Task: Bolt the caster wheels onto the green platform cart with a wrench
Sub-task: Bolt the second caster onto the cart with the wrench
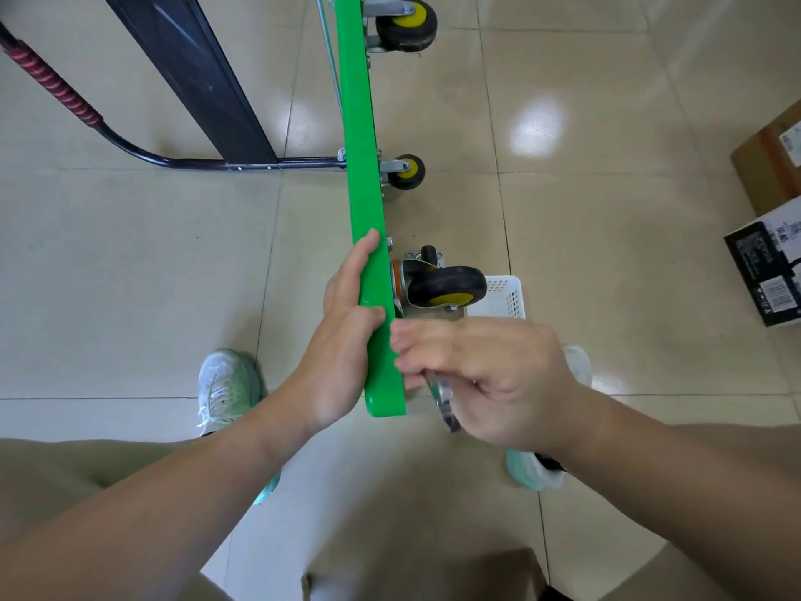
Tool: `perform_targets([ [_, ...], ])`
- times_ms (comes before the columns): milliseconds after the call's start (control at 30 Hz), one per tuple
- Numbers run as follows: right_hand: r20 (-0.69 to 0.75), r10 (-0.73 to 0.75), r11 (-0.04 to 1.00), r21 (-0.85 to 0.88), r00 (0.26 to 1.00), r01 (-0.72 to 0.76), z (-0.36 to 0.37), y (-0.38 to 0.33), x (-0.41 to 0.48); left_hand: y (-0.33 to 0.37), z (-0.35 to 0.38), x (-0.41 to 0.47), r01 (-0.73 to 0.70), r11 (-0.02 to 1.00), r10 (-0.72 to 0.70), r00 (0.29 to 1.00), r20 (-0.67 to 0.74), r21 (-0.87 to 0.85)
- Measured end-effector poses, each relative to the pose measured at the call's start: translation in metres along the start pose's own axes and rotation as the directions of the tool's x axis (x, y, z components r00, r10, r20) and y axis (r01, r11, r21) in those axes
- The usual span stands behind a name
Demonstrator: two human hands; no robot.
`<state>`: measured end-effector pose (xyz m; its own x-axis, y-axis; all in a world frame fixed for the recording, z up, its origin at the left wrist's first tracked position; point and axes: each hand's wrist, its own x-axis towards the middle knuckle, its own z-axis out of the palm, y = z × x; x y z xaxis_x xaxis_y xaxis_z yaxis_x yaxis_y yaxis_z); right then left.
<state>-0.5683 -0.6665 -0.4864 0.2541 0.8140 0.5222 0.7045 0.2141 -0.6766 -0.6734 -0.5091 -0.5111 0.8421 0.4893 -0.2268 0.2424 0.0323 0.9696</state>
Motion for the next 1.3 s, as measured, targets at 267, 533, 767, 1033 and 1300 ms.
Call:
perform_targets([
  [267,-0.035,-0.08,0.997,0.001,0.996,0.08,0.017,0.008,-0.023,0.004,0.002,-0.001,-0.01,1.0,0.01,1.0,-0.002,-0.005],
  [533,-0.133,-0.065,0.996,-0.073,0.989,0.055,0.014,0.006,-0.006,0.003,0.002,0.0,0.029,0.999,-0.029,1.0,-0.007,-0.018],
  [767,-0.293,0.205,0.977,0.01,0.934,-0.211,0.015,0.008,0.033,0.0,0.004,0.003,0.052,0.992,-0.058,0.997,-0.046,-0.118],
  [1033,0.0,0.711,0.615,0.483,0.703,-0.623,-0.004,0.02,0.085,-0.001,0.005,0.002,0.021,0.996,-0.026,0.998,-0.051,-0.083],
  [1300,-0.035,0.733,0.567,0.584,0.68,-0.581,-0.02,0.02,0.087,-0.001,0.003,0.002,0.05,0.993,-0.051,0.999,-0.006,-0.103],
])
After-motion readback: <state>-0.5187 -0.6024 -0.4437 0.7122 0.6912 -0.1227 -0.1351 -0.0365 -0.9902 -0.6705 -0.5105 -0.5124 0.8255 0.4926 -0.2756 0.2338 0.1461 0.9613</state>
